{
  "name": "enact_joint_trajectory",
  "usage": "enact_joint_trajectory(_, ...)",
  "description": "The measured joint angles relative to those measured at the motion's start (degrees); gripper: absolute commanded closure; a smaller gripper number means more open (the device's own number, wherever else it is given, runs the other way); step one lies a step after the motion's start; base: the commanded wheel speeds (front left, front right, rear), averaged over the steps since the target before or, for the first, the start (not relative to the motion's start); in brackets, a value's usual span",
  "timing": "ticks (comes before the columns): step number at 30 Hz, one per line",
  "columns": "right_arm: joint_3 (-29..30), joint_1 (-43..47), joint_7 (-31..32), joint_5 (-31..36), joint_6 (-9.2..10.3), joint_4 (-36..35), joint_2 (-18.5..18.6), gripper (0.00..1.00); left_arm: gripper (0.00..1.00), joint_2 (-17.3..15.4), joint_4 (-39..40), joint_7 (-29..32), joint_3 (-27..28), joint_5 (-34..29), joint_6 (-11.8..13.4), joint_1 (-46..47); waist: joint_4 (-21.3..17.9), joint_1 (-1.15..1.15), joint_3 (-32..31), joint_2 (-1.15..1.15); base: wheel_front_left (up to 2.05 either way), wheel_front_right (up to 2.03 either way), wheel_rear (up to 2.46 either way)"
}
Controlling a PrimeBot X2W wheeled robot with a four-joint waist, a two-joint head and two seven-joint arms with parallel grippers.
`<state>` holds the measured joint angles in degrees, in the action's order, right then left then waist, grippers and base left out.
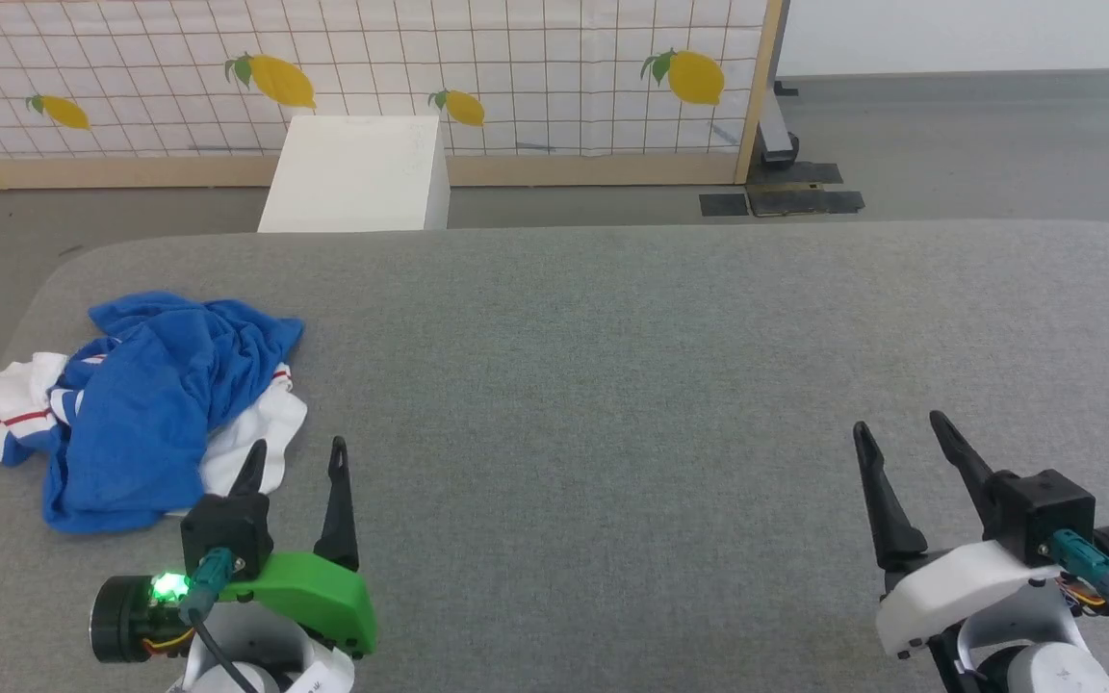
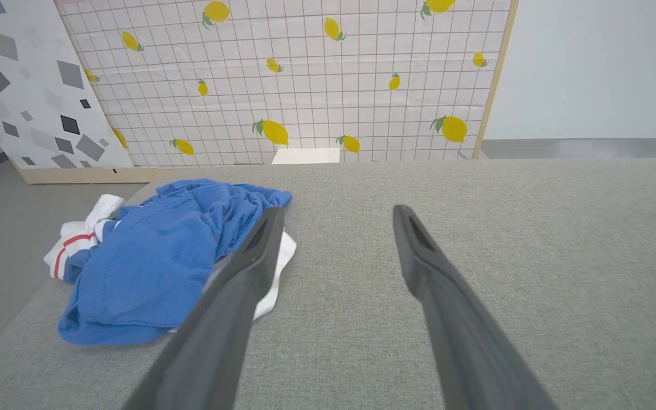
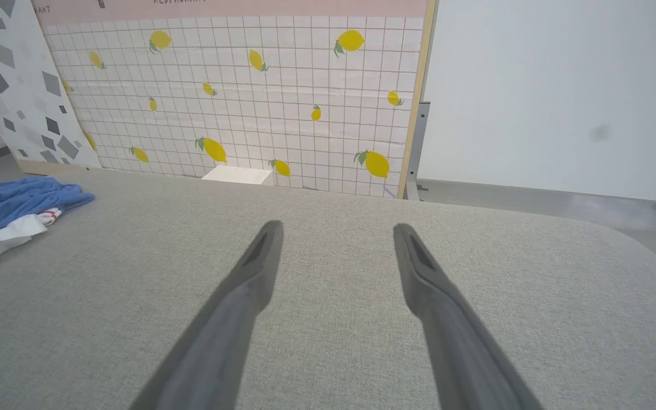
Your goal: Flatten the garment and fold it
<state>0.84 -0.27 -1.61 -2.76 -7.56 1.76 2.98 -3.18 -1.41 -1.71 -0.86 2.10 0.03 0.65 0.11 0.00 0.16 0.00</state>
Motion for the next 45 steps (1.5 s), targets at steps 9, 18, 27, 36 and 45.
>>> enact_joint_trajectory(9, 0.9, 0.0, -1.0, -1.3, 0.00, 0.5, 0.0, 0.00, 0.00, 0.0, -0.9, -1.0, -0.1, 1.0, -0.1, 0.0, 0.1, 0.00, 0.1, 0.00, 0.00, 0.00, 0.00)
enact_joint_trajectory(18, 1.5, 0.0, -2.0, -2.4, 0.00, 1.1, 0.0, 0.00, 0.00, 0.0, -1.9, -2.1, -0.2, 1.8, -0.5, 0.0, 0.2, 0.00, 0.2, 0.00, 0.00, 0.00, 0.00)
enact_joint_trajectory(27, 2.1, 0.3, -3.3, -3.5, 0.00, 1.7, 0.0, 0.00, 0.00, 0.0, -2.7, -3.3, -0.4, 2.8, -0.6, 0.0, 0.2, 0.00, 0.5, 0.00, 0.00, 0.00, 0.00)
enact_joint_trajectory(36, 2.7, 0.4, -4.3, -4.7, 0.00, 2.7, 0.0, 0.00, 0.00, 0.0, -3.8, -4.1, -0.6, 3.0, -1.0, 0.0, 0.3, 0.00, 0.6, 0.00, 0.00, 0.00, 0.00)
enact_joint_trajectory(45, 3.2, 0.4, -5.2, -5.5, 0.00, 3.6, 0.0, 0.00, 0.00, 0.0, -4.6, -5.2, -0.8, 3.5, -1.1, 0.1, 0.3, 0.00, 0.8, 0.00, 0.00, 0.00, 0.00)
